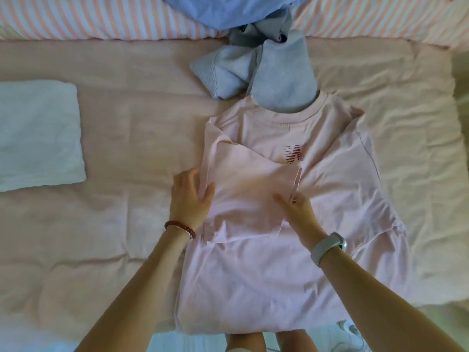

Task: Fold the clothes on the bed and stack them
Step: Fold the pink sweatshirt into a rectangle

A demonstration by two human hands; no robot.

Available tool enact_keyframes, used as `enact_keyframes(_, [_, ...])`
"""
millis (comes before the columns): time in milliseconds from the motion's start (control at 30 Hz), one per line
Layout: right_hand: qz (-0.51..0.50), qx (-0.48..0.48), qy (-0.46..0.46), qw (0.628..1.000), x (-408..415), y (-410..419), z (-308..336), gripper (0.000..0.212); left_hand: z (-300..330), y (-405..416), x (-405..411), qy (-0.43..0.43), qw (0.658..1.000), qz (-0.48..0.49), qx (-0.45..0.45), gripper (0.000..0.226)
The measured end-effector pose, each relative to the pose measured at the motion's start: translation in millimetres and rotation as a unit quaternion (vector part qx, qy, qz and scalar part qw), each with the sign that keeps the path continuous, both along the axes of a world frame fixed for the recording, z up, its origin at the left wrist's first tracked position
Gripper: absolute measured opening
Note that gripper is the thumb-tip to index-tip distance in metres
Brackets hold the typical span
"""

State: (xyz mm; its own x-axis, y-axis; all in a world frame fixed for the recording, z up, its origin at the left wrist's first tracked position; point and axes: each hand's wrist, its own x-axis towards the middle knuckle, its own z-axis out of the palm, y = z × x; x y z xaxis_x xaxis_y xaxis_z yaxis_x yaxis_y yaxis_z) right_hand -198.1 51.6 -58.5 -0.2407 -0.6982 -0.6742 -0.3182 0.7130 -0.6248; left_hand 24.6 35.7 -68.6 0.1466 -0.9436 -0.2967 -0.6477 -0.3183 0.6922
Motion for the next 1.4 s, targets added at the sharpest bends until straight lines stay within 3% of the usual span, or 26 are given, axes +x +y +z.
enact_keyframes(33, [0.011,0.005,-0.002,1.0,5,7,0,0.006,-1,-16,-1,0.049,0.998,0.033,0.027,0.03])
enact_keyframes(100, [0.036,-0.001,0.024,0.999,12,18,2,0.019,-5,-43,-6,0.13,0.985,0.078,0.081,0.019])
enact_keyframes(200, [0.056,-0.087,0.028,0.994,15,28,14,0.009,-12,-65,-13,0.075,0.99,0.034,0.115,0.025])
enact_keyframes(300, [0.068,-0.136,0.065,0.986,11,36,19,0.014,-17,-73,-19,0.02,0.995,0.013,0.094,0.022])
enact_keyframes(400, [0.027,-0.034,0.106,0.993,1,38,11,0.029,-23,-75,-25,-0.04,0.995,0.011,0.085,0.023])
enact_keyframes(500, [0.101,0.111,0.169,0.974,-14,46,-1,0.031,-24,-74,-34,-0.047,0.993,0.065,0.085,0.023])
enact_keyframes(567, [0.123,0.11,0.141,0.976,-18,55,-3,0.027,-22,-70,-40,-0.03,0.996,0.076,0.046,0.028])
enact_keyframes(700, [0.159,0.049,0.085,0.982,-11,66,-2,0.022,-24,-59,-42,-0.058,0.997,-0.013,-0.041,0.056])
enact_keyframes(867, [0.017,0.042,0.019,0.999,1,70,-2,0.017,-23,-60,-40,-0.047,0.999,-0.017,-0.014,0.067])
enact_keyframes(933, [0.033,0.063,0.038,0.997,2,74,-2,0.014,-21,-63,-40,-0.038,0.999,-0.009,0.003,0.07])
enact_keyframes(1033, [0.136,0.117,0.155,0.971,-9,79,-1,0.017,-17,-71,-38,-0.022,0.999,0.0,0.027,0.077])
enact_keyframes(1100, [0.142,0.043,0.239,0.96,-20,74,4,0.015,-16,-77,-36,-0.024,0.999,-0.017,0.036,0.085])
enact_keyframes(1233, [0.173,-0.21,0.297,0.915,-49,37,14,0.014,-15,-98,-33,-0.058,0.995,-0.059,0.054,0.097])
enact_keyframes(1400, [0.211,-0.231,0.361,0.879,-96,-39,7,0.033,-15,-130,-30,-0.074,0.983,-0.129,0.108,0.115])
